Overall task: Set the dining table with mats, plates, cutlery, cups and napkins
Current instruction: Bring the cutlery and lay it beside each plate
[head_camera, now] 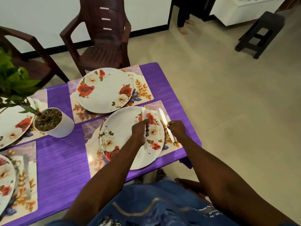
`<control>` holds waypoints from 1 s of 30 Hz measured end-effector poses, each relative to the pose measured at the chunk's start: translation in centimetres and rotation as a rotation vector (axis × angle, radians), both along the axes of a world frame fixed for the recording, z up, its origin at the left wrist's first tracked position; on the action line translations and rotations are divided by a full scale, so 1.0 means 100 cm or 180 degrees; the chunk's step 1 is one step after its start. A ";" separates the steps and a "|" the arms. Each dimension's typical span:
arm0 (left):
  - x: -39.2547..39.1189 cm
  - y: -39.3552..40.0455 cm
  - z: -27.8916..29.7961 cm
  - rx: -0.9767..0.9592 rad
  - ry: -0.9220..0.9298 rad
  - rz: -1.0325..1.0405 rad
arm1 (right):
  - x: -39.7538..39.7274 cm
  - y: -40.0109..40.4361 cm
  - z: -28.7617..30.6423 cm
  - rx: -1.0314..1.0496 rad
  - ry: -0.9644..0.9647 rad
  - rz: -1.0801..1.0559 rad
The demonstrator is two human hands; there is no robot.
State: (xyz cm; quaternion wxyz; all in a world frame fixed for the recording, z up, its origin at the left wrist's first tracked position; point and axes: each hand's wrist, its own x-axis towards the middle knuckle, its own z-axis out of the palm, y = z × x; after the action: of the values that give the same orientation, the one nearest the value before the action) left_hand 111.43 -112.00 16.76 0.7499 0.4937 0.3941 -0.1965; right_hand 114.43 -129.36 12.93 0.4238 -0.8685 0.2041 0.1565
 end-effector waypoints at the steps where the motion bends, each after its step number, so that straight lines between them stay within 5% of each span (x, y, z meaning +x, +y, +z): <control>1: 0.001 -0.002 0.000 0.0034 0.0021 0.0064 | 0.003 -0.001 -0.002 -0.0054 -0.0006 0.0085; 21: 0.000 -0.041 -0.007 0.0451 0.0180 0.0725 | 0.019 -0.009 -0.020 -0.0376 -0.0281 0.0801; 30: -0.016 -0.033 -0.012 0.0360 0.0151 0.0770 | 0.012 -0.019 -0.019 -0.0699 -0.0513 0.1818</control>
State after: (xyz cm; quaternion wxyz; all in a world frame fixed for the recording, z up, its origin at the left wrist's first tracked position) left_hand 109.86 -115.30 15.53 0.7296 0.4792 0.4788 -0.0937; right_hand 115.60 -131.21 11.01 0.2813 -0.9408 -0.0665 0.1769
